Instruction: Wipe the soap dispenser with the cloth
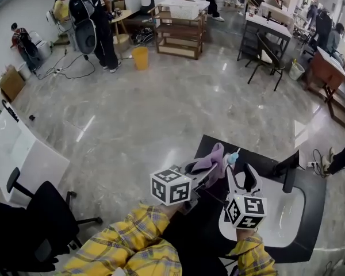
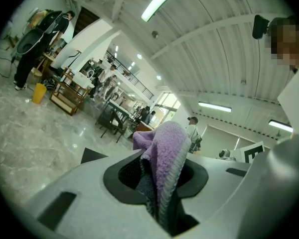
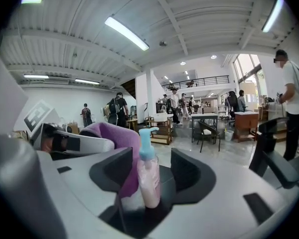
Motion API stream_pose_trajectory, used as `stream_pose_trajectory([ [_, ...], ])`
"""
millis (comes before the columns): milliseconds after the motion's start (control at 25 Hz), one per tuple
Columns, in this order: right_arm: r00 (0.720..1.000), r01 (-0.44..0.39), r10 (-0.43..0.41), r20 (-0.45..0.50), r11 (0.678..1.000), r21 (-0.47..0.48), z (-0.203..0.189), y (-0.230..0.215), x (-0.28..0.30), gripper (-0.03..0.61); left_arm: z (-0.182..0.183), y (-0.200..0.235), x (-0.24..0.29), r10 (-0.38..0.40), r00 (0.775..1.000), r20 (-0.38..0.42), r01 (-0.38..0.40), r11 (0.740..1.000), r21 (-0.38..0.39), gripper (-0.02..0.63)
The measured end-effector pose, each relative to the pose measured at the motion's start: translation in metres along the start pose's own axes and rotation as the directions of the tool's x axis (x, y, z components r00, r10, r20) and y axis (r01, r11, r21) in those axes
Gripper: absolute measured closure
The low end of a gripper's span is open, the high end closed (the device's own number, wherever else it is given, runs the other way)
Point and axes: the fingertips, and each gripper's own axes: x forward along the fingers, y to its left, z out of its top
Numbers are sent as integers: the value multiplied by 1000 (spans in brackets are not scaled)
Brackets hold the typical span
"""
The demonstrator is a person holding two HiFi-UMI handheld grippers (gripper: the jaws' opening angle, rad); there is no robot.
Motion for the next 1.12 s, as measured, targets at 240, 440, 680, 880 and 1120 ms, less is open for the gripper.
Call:
stream_pose_trajectory([
  [240,1000,22,-22,18,999,25,0,-11,-14,397,-4,-11,10,-17,999,-29,18,999,51,526],
  [440,999,43,-43,15,999,33,-5,-20,-19,437,-17,-8,15,0,998,-58,4,996,85,526],
  [680,999,44,-44,5,997,68,-12,-21,-22,452,-28,-5,14,10,997,-78,-1,994,112,526],
  [880,999,49,-48,-17,995,89,-23,-23,-22,456,-37,-1,17,15,996,-90,-6,996,90,526],
  [1120,998,52,-49,-35,994,99,-30,-22,-22,459,-43,5,16,18,994,-104,-11,997,74,526],
])
